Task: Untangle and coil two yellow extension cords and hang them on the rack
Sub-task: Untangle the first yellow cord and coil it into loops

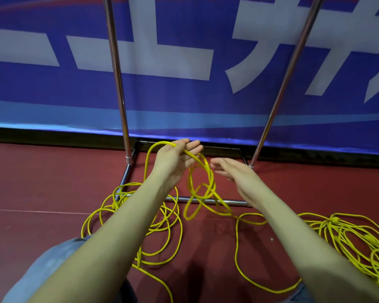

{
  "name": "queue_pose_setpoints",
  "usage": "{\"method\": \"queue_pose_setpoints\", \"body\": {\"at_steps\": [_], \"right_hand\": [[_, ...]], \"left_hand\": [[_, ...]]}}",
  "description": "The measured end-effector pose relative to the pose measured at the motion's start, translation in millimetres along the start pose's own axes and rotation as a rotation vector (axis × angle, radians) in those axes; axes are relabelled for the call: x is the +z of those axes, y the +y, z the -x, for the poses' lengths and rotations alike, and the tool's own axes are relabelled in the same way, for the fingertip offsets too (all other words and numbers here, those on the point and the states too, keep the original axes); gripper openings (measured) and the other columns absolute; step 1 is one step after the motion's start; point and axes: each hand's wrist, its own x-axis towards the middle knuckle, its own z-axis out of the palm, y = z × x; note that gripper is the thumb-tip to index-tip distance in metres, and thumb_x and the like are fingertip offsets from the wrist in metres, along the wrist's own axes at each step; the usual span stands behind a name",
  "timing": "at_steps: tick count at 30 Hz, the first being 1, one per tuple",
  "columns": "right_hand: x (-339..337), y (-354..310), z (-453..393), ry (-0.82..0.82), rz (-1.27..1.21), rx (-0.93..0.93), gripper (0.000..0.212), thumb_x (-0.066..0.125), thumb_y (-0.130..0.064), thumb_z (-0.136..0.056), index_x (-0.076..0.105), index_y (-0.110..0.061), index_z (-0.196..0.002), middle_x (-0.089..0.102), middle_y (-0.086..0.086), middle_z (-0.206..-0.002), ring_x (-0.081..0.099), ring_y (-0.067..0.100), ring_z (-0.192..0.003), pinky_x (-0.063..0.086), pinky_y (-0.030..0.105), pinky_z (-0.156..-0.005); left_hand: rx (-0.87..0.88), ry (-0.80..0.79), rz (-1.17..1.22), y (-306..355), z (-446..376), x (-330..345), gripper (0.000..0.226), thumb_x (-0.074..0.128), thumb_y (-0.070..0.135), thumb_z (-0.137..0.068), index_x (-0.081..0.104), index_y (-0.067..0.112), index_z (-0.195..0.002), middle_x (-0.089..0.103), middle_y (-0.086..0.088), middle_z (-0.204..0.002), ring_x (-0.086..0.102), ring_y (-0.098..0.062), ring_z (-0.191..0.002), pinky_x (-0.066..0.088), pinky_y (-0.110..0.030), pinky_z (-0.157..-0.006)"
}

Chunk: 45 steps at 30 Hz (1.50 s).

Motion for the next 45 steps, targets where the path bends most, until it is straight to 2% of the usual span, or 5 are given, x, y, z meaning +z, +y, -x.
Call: {"method": "queue_pose_setpoints", "body": {"at_steps": [3,14,31,36,45], "right_hand": [[6.1,-11.3,-2.0,-0.131,0.03,-0.11,0.019,0.051,-0.009,-0.093,0.065,-0.013,-0.106,0.065,0.006,-0.103,0.059,0.011,-0.093,0.046,0.021,-0.092],[27.7,-22.3,-7.8,0.019,-0.146,-0.004,0.01,0.061,0.003,-0.085,0.059,-0.004,-0.091,0.069,0.005,-0.066,0.065,0.013,-0.055,0.055,0.023,-0.057],[0.0,-3.2,-22.5,0.124,-0.226,0.208,0.012,0.054,-0.005,-0.092,0.066,-0.004,-0.09,0.068,0.001,-0.061,0.064,0.015,-0.057,0.054,0.031,-0.068],[7.2,-7.8,-19.9,0.297,0.092,-0.093,0.034,0.071,-0.006,-0.081,0.058,-0.016,-0.111,0.06,-0.005,-0.092,0.057,0.007,-0.082,0.045,0.017,-0.079],[22.3,-11.6,-16.1,-0.152,0.389,-0.181,0.01,0.06,-0.021,-0.092,0.069,-0.019,-0.096,0.065,0.005,-0.084,0.051,0.002,-0.072,0.041,0.019,-0.073]], "left_hand": [[0.036,-0.046,0.053,11.8,1.3,3.2,0.017,0.036,0.011,-0.102,0.05,0.004,-0.094,0.066,-0.017,-0.096,0.072,-0.021,-0.075,0.058,-0.032,-0.07],[0.074,-0.081,0.112,33.1,6.4,6.5,0.016,0.037,0.011,-0.102,0.048,0.004,-0.094,0.066,-0.015,-0.098,0.07,-0.018,-0.087,0.058,-0.032,-0.074],[0.103,-0.05,0.16,34.5,13.9,14.3,0.014,0.04,0.007,-0.1,0.051,0.002,-0.094,0.071,-0.012,-0.082,0.072,-0.02,-0.07,0.059,-0.032,-0.067],[0.12,-0.035,0.149,33.2,8.7,10.3,0.015,0.04,0.01,-0.101,0.051,0.003,-0.093,0.069,-0.014,-0.09,0.072,-0.02,-0.075,0.058,-0.033,-0.074],[0.092,-0.096,0.174,36.7,11.4,13.9,0.015,0.039,0.009,-0.101,0.051,0.004,-0.093,0.071,-0.01,-0.084,0.072,-0.019,-0.082,0.058,-0.032,-0.071]]}}
